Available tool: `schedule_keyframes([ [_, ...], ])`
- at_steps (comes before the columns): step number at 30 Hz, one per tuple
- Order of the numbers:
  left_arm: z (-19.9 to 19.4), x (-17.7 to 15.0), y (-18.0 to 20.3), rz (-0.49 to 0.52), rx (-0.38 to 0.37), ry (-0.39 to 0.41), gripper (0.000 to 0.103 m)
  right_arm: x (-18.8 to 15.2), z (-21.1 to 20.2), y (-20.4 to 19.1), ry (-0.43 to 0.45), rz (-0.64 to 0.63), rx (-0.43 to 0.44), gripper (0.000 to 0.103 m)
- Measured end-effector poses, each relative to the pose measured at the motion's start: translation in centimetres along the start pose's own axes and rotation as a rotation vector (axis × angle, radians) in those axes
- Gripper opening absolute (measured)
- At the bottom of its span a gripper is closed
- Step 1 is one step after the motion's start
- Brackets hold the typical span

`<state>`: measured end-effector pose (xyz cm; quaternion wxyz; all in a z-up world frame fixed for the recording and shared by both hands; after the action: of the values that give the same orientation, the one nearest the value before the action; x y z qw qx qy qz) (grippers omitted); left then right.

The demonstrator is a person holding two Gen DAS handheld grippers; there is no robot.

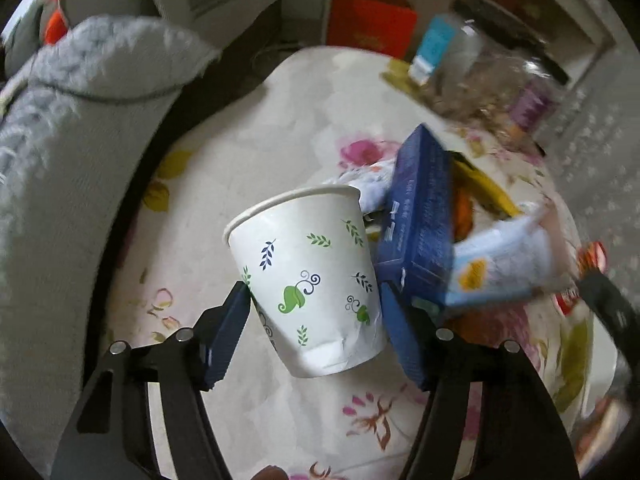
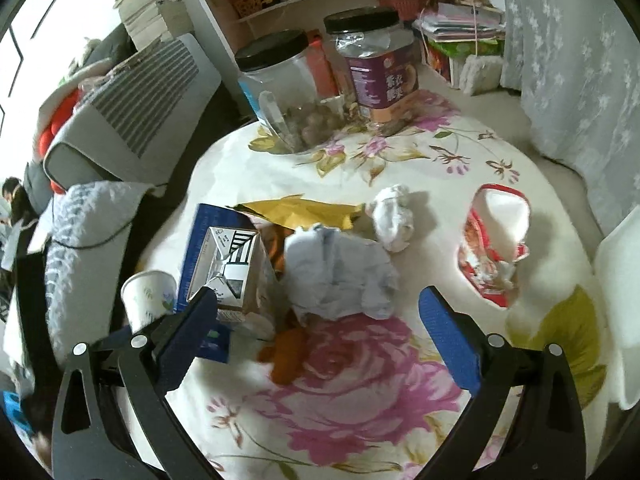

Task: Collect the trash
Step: 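Close the left tool on the white paper cup and lift it, then grasp the small white carton with the right tool while the left tool holds the cup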

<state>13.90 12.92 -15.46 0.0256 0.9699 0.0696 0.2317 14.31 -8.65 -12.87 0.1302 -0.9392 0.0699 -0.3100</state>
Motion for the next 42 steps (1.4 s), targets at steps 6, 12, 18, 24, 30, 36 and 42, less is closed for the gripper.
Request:
schedule_keyframes([
  [6,-3.8,-0.2,-0.9,0.032,0.024,0.082,0.066,0.0,-1.0,-1.7,0.036,-0.035,0.003,0.096],
  [12,-6.0,-0.8,-1.7,0.049,0.043,0.121,0.066,-0.4,-0.7,-2.6,0.033,-0.099,-0.055,0.096],
  [18,-6.0,-0.7,-1.0,0.072,0.044,0.136,0.066,-0.5,2.7,-1.6,-0.041,-0.003,-0.016,0.094],
  [24,-5.7,-0.8,-0.2,0.106,0.060,0.155,0.066,-1.0,3.8,-2.3,-0.030,-0.050,-0.043,0.039],
  [30,-6.8,-0.1,0.9,0.120,0.067,0.219,0.066,-0.9,0.9,-4.0,0.043,-0.147,-0.047,0.032],
  [36,-8.3,0.4,2.7,0.129,0.065,0.281,0.066,-0.4,-2.7,-3.7,0.128,-0.202,-0.066,0.032],
  [42,-9.5,0.2,4.8,0.157,0.064,0.341,0.066,0.0,-5.1,-1.8,0.175,-0.207,-0.113,0.032],
])
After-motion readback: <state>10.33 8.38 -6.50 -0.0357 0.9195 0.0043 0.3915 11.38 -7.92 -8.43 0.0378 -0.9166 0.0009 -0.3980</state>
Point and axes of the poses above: each gripper's, at about its wrist camera, not at the fingertips, and z roughly the way its jaws point, y to its right, x to its top, the point moved 5 cm from there along z, roughly the way its jaws point, and after that the axes turned 1 degree about y, right-handed, at the moved point
